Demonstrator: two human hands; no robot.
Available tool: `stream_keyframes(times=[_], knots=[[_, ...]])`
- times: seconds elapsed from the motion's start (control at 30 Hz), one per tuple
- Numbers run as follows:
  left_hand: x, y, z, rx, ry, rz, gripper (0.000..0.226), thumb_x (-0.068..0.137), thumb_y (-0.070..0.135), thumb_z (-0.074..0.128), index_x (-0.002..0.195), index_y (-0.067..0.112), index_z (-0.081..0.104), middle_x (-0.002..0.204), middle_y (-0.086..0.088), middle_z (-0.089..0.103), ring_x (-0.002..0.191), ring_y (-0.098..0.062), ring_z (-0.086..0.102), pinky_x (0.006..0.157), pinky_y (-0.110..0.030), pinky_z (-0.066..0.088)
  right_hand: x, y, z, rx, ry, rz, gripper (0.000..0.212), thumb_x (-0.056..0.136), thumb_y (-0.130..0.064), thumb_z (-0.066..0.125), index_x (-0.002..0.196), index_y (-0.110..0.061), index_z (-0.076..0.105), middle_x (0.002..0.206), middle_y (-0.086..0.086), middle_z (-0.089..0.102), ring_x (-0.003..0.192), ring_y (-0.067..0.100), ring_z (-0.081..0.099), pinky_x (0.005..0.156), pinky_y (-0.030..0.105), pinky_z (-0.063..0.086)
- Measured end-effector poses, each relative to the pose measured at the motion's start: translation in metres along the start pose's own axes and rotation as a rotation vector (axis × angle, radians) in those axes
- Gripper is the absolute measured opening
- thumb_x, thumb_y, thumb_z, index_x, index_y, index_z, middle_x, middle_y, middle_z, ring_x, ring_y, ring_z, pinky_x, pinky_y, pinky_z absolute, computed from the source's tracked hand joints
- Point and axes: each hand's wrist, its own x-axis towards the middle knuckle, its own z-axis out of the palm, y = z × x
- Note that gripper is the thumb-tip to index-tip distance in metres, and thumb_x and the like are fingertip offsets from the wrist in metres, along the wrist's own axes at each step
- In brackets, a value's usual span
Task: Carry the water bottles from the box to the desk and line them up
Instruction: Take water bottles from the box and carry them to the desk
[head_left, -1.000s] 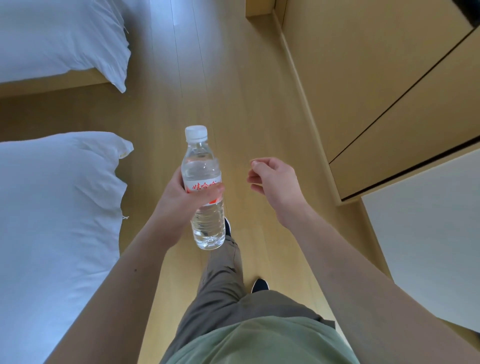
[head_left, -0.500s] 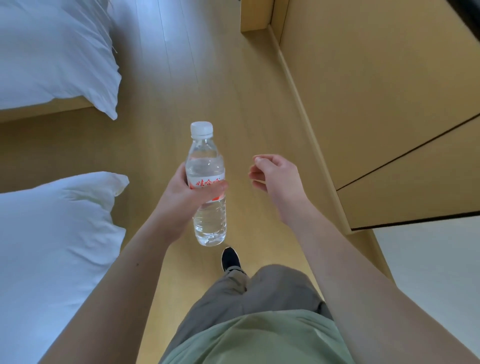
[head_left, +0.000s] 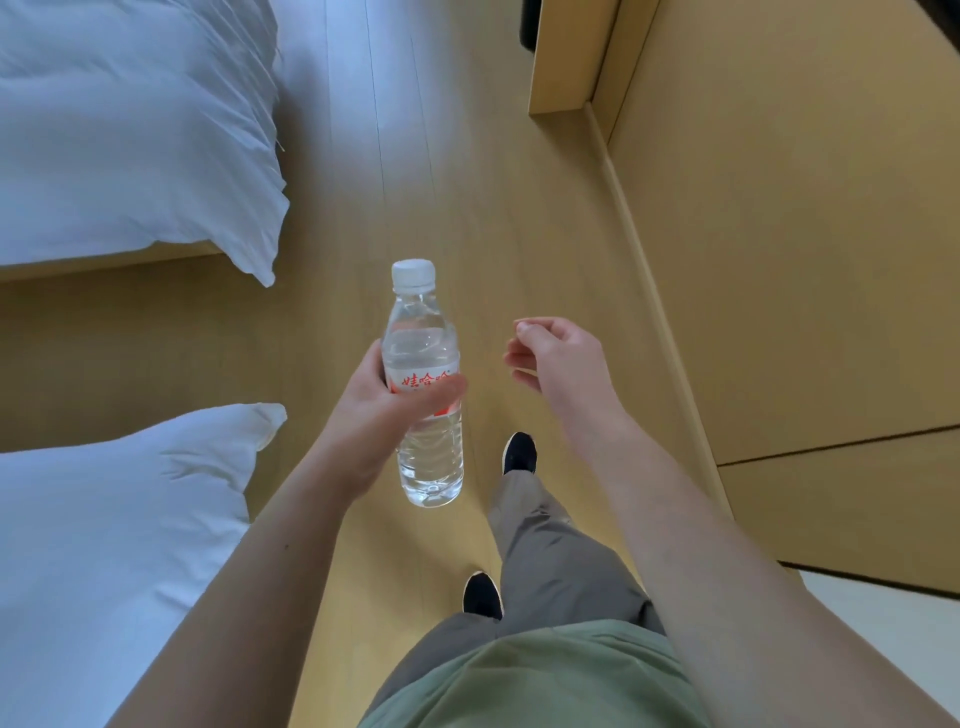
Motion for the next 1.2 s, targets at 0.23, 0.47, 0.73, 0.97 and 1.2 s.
stream_keyframes(times=[0.23,0.47,0.73,0.97,1.2], knots=[[0.109,0.051,-0.011,-0.001,0.029,-0.008,0.066,0.067,0.030,0.088,0.123,0.012,0.059,0.096,-0.003,0.071,0.085,-0.020,0.071,0.076,-0.033,0.056,0.113,-0.056,0.020,-0.038,-0.035,0.035,0.013,0.100,-0.016,0.056,0.093,-0.018,0.066,0.084,0.000,0.068,0.080,0.014,0.066,0.090,0.041,0.058],[0.199,0.105,-0.017,-0.038,0.068,0.001,0.065,0.069,0.028,0.087,0.125,0.013,0.059,0.097,-0.004,0.071,0.088,-0.022,0.071,0.080,-0.036,0.058,0.202,-0.112,0.043,-0.122,-0.094,0.050,0.012,0.099,-0.021,0.057,0.093,-0.020,0.067,0.079,-0.004,0.069,0.083,0.016,0.067,0.093,0.045,0.058],[0.280,0.150,-0.035,-0.032,0.068,0.025,0.060,0.075,0.020,0.084,0.127,0.009,0.056,0.094,-0.003,0.071,0.086,-0.020,0.071,0.077,-0.031,0.058,0.280,-0.168,0.075,-0.089,-0.111,0.014,0.012,0.100,-0.019,0.056,0.094,-0.018,0.067,0.084,0.000,0.068,0.081,0.014,0.067,0.090,0.041,0.058],[0.365,0.181,-0.069,-0.046,0.063,0.030,0.060,0.071,0.022,0.086,0.124,0.016,0.059,0.095,-0.002,0.072,0.085,-0.019,0.072,0.076,-0.033,0.058,0.360,-0.219,0.115,-0.069,-0.067,-0.012,0.011,0.099,-0.017,0.057,0.095,-0.017,0.067,0.084,0.000,0.068,0.078,0.013,0.067,0.088,0.039,0.058],[0.440,0.221,-0.121,-0.059,0.027,0.021,0.070,0.065,0.031,0.091,0.126,0.019,0.058,0.097,-0.003,0.072,0.089,-0.022,0.072,0.082,-0.039,0.058,0.424,-0.261,0.172,-0.060,-0.046,-0.009,0.012,0.100,-0.017,0.057,0.096,-0.016,0.068,0.083,0.000,0.068,0.076,0.011,0.067,0.087,0.037,0.058]])
